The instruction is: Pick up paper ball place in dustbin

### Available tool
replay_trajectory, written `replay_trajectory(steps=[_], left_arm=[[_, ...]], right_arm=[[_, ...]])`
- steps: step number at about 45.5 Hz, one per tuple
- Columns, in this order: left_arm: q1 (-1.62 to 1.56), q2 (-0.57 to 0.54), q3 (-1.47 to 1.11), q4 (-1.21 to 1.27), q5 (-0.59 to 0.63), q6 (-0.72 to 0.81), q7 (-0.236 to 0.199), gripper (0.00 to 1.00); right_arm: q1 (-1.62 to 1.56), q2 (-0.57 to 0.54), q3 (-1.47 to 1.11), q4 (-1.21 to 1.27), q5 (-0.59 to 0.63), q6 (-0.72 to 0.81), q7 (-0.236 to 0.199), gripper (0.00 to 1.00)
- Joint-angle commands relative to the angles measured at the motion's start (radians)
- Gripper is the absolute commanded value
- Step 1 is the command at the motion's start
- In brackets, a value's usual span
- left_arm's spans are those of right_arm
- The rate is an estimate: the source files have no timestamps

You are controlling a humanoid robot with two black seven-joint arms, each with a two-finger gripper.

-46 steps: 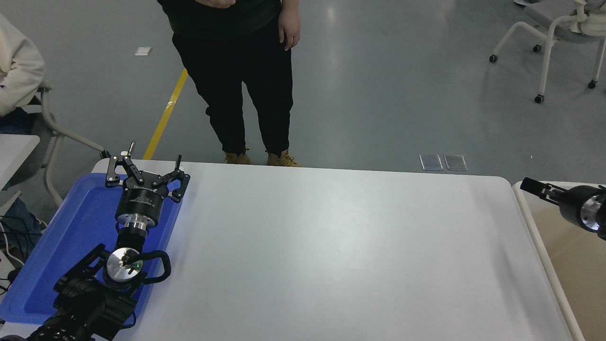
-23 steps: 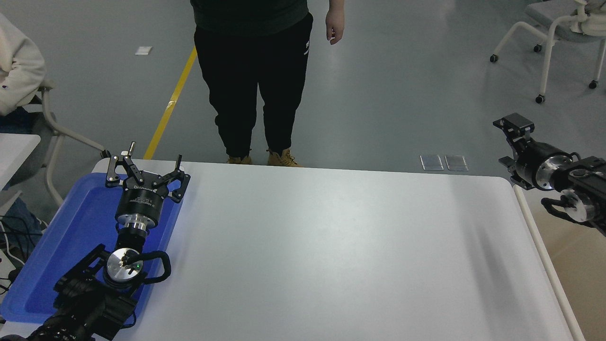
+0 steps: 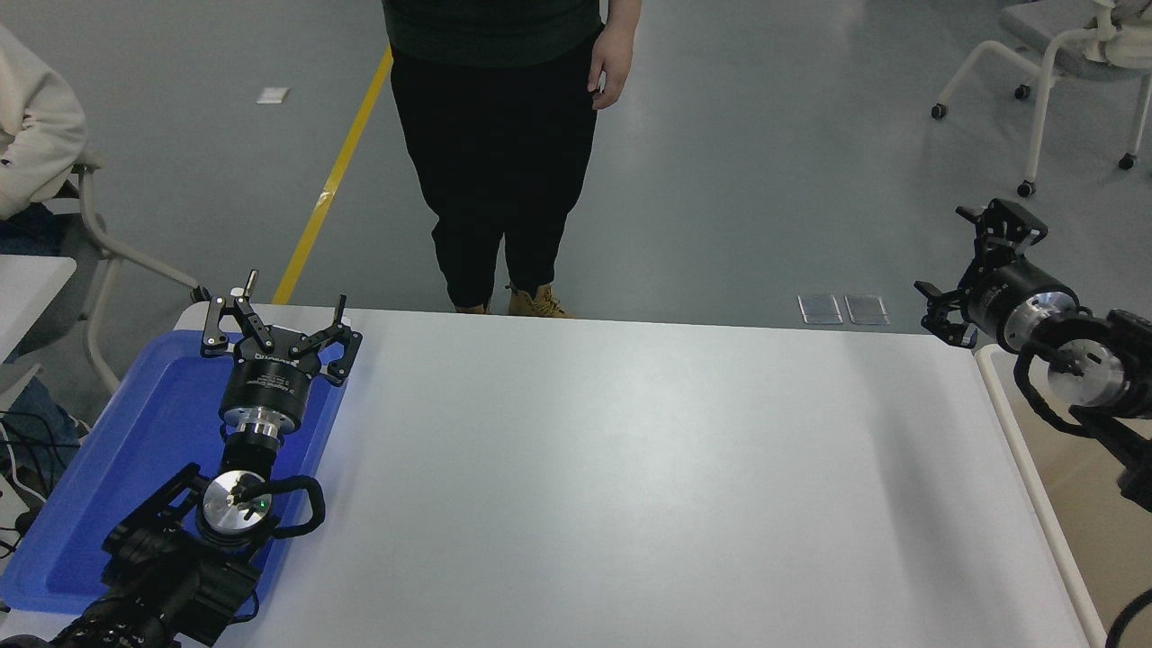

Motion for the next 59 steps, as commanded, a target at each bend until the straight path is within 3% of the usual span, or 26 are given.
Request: replay_trajectory(steps=[1, 12, 18, 33, 49, 59], left_arm=[[0.0, 0.0, 0.001, 0.002, 0.0, 0.0, 0.0, 1.0], [0.0, 0.0, 0.001, 0.0, 0.0, 0.0, 0.0, 1.0], [0.0, 0.0, 0.001, 0.0, 0.0, 0.0, 0.0, 1.0], [0.0, 0.0, 0.001, 0.0, 0.0, 0.0, 0.0, 1.0], [0.0, 0.0, -0.001, 0.0, 0.0, 0.0, 0.0, 1.0], [0.0, 0.0, 0.001, 0.0, 0.0, 0.0, 0.0, 1.0]], right_arm=[[-0.046, 0.074, 0.086, -0.006, 0.025, 0.026, 0.009, 1.0], [-0.096, 0.166, 0.091, -0.127, 0.028, 0.165, 0.083, 1.0], [-0.102, 0.186, 0.094, -0.195, 0.082, 0.254, 0.082, 1.0], [-0.126, 0.199, 0.092, -0.279, 0.189, 0.316, 0.072, 1.0], [-0.177, 0.201, 0.088, -0.356, 0.245, 0.477, 0.062, 1.0], [-0.192, 0.204, 0.083, -0.354, 0.245, 0.5, 0.069, 1.0]])
